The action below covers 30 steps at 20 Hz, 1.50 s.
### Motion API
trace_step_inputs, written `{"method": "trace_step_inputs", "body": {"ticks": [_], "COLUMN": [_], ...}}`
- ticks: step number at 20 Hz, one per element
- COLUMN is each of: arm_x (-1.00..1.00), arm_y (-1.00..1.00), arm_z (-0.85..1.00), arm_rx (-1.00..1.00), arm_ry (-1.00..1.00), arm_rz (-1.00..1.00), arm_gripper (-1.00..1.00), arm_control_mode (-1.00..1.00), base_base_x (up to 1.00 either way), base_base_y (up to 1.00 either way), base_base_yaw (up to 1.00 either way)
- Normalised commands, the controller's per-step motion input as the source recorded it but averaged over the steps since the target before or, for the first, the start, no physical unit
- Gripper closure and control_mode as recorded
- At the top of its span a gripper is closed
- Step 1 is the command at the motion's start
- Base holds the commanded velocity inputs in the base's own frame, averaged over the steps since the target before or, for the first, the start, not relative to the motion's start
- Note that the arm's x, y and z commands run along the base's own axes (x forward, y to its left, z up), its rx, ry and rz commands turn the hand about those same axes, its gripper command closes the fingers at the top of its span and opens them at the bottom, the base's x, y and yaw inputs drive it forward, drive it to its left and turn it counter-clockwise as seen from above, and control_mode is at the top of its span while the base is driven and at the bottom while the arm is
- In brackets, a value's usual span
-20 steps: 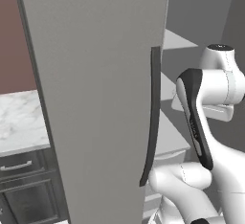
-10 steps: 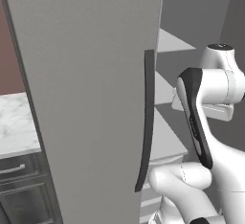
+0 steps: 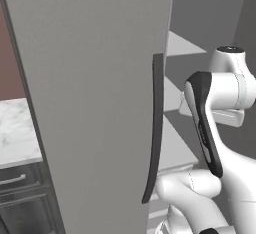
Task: Store the kebab skewer in the freezer for long-term storage. Close the freezer door after placing the cooked food.
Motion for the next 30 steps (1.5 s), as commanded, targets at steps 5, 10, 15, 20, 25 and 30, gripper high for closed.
{"method": "trace_step_inputs", "body": {"ticks": [5,10,15,20,25,30], "arm_x": [0.00,0.00,0.00,0.00,0.00,0.00], "arm_y": [0.00,0.00,0.00,0.00,0.00,0.00], "arm_z": [0.00,0.00,0.00,0.00,0.00,0.00], "arm_rx": [0.00,0.00,0.00,0.00,0.00,0.00], "arm_ry": [0.00,0.00,0.00,0.00,0.00,0.00], "arm_rz": [0.00,0.00,0.00,0.00,0.00,0.00], "arm_gripper": [1.00,1.00,1.00,1.00,1.00,1.00], "arm_control_mode": [1.00,1.00,1.00,1.00,1.00,1.00], "base_base_x": [0.44,0.18,0.00,0.00,0.00,0.00], "base_base_y": [0.00,-0.11,-0.35,-0.29,-0.04,0.00], "base_base_yaw": [0.00,0.00,0.04,0.03,0.00,0.00]}}
